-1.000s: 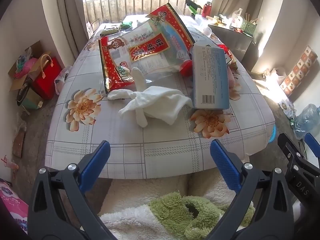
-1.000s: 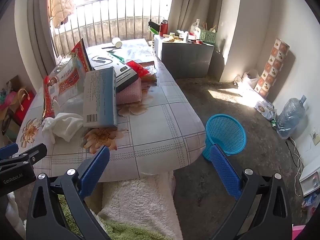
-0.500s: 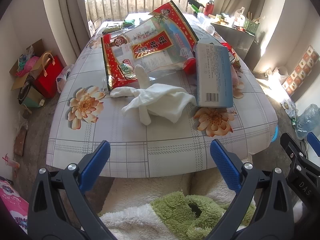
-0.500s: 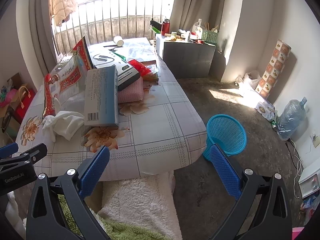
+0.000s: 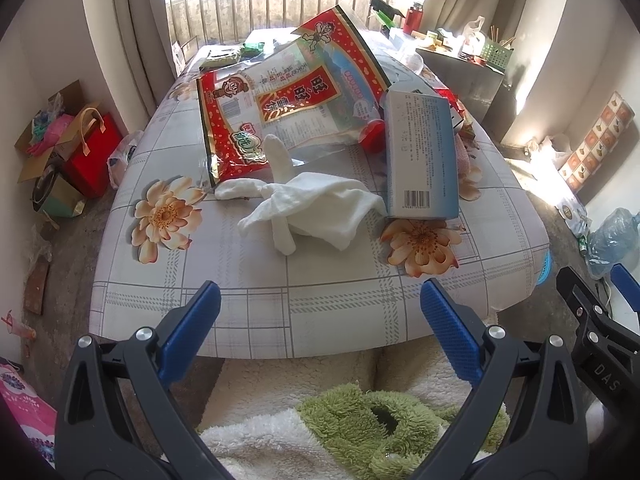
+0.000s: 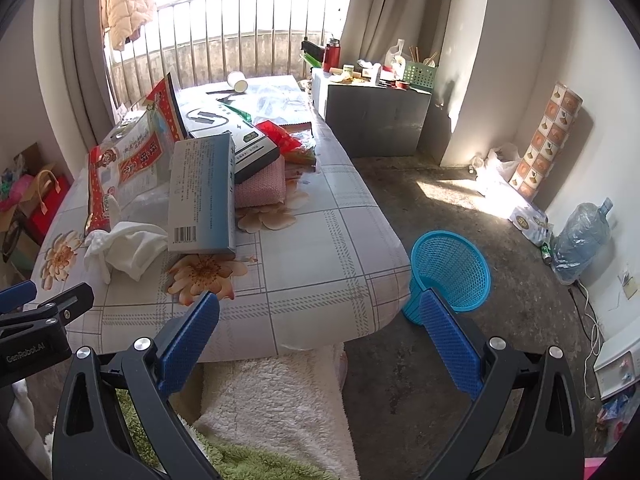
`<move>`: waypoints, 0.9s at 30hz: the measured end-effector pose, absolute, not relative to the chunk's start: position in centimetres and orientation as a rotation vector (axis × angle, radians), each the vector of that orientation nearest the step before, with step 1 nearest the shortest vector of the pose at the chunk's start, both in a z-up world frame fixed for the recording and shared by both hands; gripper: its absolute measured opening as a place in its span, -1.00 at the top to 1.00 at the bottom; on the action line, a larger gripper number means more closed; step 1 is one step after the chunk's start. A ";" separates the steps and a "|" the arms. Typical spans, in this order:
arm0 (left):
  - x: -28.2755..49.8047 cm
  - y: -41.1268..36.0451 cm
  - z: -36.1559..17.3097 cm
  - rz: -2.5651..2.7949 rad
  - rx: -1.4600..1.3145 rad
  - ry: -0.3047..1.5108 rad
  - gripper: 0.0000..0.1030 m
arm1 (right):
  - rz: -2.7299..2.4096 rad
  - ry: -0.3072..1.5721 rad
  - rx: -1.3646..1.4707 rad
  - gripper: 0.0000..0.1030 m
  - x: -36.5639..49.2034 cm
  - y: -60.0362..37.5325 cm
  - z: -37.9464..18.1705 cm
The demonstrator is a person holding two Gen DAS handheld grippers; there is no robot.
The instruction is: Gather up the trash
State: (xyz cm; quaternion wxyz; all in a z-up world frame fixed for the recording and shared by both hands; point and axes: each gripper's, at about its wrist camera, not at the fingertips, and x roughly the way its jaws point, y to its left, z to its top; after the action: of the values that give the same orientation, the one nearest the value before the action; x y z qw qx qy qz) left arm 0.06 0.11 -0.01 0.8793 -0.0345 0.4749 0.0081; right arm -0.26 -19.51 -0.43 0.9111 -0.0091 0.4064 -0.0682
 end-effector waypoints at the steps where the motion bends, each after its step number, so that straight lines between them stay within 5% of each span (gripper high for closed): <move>1: 0.1 0.0 0.1 0.012 -0.071 0.987 -0.86 | -0.142 0.837 -0.019 -0.90 -0.3 -19.6 -0.4; 27: 0.3 -1.2 0.7 -0.029 -0.056 0.972 -0.86 | -0.155 0.841 -0.010 -0.90 -0.4 -20.4 -0.5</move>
State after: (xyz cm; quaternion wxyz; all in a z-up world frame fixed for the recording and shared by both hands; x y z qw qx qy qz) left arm 0.31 -1.17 0.66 0.8836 -0.0271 0.4672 -0.0138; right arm -0.42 -20.40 -0.52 0.9100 -0.0047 0.4077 -0.0751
